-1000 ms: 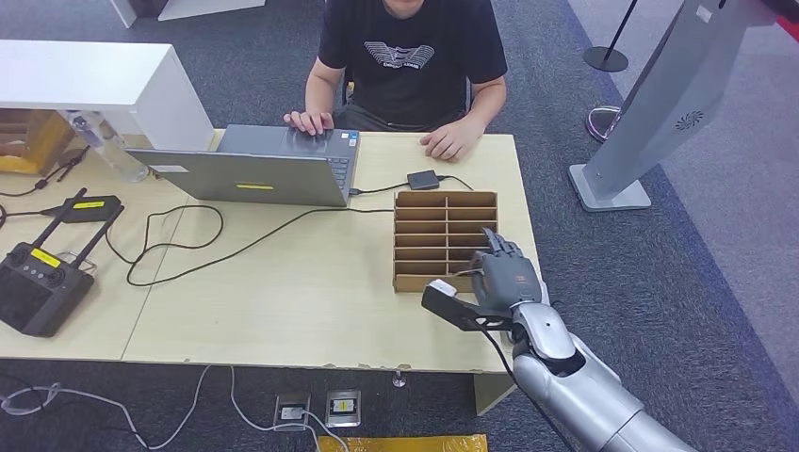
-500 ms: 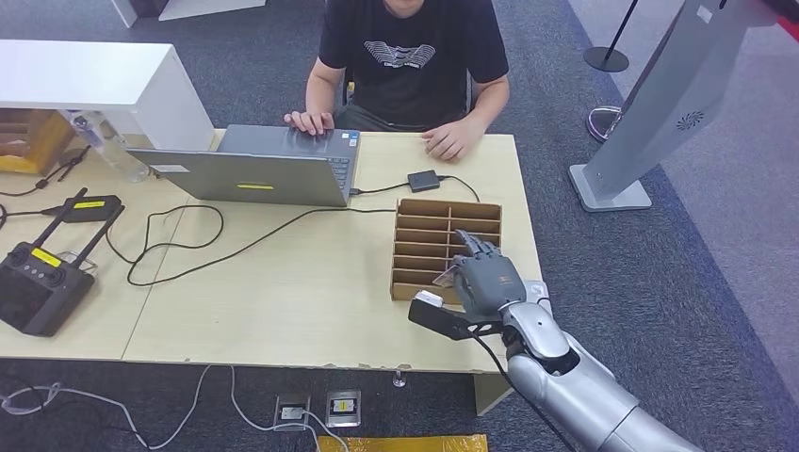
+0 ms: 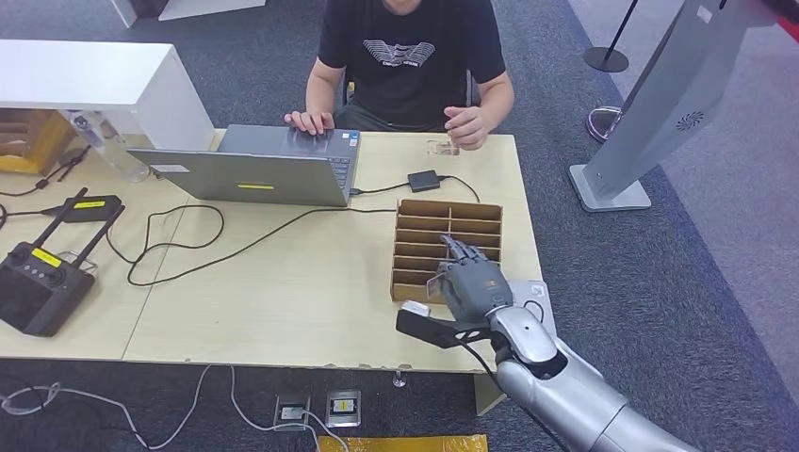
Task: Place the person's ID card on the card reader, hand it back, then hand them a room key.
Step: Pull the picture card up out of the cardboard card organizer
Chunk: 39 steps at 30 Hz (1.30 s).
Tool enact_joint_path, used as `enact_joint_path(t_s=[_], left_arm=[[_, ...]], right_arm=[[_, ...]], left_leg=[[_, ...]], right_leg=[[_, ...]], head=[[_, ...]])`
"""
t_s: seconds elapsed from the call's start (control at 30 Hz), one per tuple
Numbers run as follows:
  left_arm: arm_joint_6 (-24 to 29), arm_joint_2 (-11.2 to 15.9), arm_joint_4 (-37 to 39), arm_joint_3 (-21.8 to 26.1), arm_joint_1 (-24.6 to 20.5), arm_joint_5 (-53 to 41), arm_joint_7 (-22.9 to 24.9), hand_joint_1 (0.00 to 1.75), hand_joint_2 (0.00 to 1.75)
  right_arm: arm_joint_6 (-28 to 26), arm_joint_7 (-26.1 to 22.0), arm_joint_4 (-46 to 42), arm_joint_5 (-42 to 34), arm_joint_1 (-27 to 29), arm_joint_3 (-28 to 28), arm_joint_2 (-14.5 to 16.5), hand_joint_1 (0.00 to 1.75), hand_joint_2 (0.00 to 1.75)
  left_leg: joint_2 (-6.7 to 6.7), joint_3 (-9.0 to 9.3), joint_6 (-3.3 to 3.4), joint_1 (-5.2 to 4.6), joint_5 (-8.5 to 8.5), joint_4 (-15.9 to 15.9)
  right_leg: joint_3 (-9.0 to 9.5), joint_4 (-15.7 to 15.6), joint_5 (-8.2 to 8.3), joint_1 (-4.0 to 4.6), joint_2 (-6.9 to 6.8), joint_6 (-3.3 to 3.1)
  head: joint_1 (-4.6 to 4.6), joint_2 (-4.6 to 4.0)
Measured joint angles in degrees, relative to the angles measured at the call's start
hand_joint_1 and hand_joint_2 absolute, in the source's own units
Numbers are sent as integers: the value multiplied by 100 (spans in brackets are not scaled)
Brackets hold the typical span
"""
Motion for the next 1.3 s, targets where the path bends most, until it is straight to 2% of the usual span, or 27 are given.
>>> enact_joint_path(t_s=[0.13, 0.3, 0.5, 0.8, 1.1, 1.3], left_arm=[[-15, 7, 1, 0, 4, -58, -93, 0, 0], [9, 6, 1, 0, 4, -101, -263, 0, 0], [334, -64, 1, 0, 3, -130, -419, 0, 0], [297, -130, 1, 0, 2, -222, -479, 0, 0], [251, -138, 1, -6, 0, -297, -481, 0, 0], [168, -136, 1, -27, -11, -422, -481, 0, 0]], right_arm=[[-232, 360, -297, 421, -10, -161, -10, 175, 175], [-156, 179, -1032, 805, -219, -785, -4, 175, 175], [-90, -19, -1651, 1194, -467, -1564, 103, 175, 175], [290, 36, -2358, 1605, -446, -2344, 358, 175, 175], [381, -28, -2512, 1864, -383, -2599, 500, 175, 175], [165, -216, -1779, 2046, -399, -2580, 840, 175, 175]], left_leg=[[0, 0, 0, 0, 0, 0], [0, 1, 0, 1, 1, 0], [-1, 1, 0, 0, 1, 0], [0, 1, 0, 0, 1, 0], [0, 0, 0, 0, 1, 0], [-1, -2, -1, 1, 1, -1]], right_leg=[[-1, 2, 1, 0, 2, 0], [-1, 3, 1, 1, 0, 0], [0, 3, 1, 0, 1, 0], [-1, 3, 1, 0, 2, -1], [-1, 3, 0, 0, 3, -1], [0, 5, 0, 1, 0, -1]], head=[[0, 0], [0, 0], [0, 0], [-1, 0], [-1, 0], [-1, 0]])
